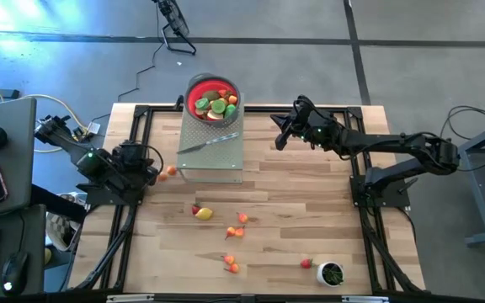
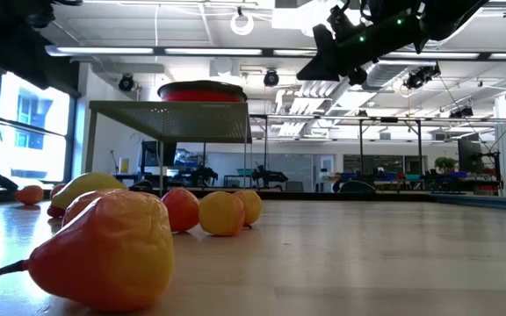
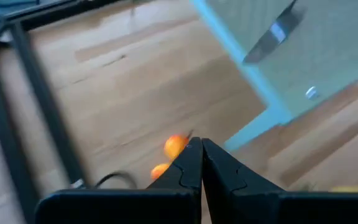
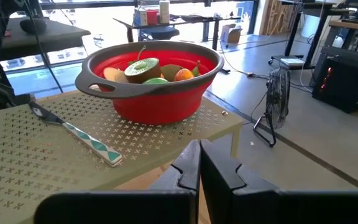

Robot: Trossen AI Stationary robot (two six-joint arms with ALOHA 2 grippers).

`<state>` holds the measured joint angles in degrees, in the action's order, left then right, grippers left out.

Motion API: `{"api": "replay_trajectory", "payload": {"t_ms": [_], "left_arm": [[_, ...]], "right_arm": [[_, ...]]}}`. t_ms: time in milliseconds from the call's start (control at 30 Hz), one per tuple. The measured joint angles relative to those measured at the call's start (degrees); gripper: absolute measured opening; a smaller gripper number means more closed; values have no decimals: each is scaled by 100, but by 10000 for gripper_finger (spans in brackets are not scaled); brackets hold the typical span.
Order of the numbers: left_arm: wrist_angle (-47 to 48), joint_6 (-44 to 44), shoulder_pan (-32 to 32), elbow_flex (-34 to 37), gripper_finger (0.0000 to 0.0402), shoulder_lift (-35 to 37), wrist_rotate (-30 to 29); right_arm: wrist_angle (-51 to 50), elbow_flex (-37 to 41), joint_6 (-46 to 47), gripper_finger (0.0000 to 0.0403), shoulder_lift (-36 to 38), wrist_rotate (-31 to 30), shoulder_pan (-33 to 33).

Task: Pick & Place Fruit
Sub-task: Put the orange pear into the red strainer on the shelf

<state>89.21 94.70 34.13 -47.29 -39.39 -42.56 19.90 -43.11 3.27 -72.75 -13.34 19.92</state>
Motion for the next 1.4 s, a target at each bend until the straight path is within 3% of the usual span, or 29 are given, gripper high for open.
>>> {"api": "replay_trajectory", "payload": {"t_ms": [233,467,700,900,1133,1233,1400], "left_arm": [[106,-418,-4,-43,0,254,665],[-295,-324,-4,-41,0,213,430],[-886,-296,-4,181,0,-277,538],[-964,491,-4,522,0,-480,682],[-982,701,-7,546,0,-615,497],[-1150,539,-193,538,0,-696,477],[-1345,-455,-1048,551,0,-755,1099]], "right_arm": [[6,0,203,3,0,4,0],[6,0,317,2,0,189,-4],[5,0,312,2,0,192,-80],[4,0,306,2,0,196,-122],[-2,0,312,2,-2,389,-246],[1,-2,312,2,-2,388,-340],[4,-2,315,2,-2,389,-478]]}}
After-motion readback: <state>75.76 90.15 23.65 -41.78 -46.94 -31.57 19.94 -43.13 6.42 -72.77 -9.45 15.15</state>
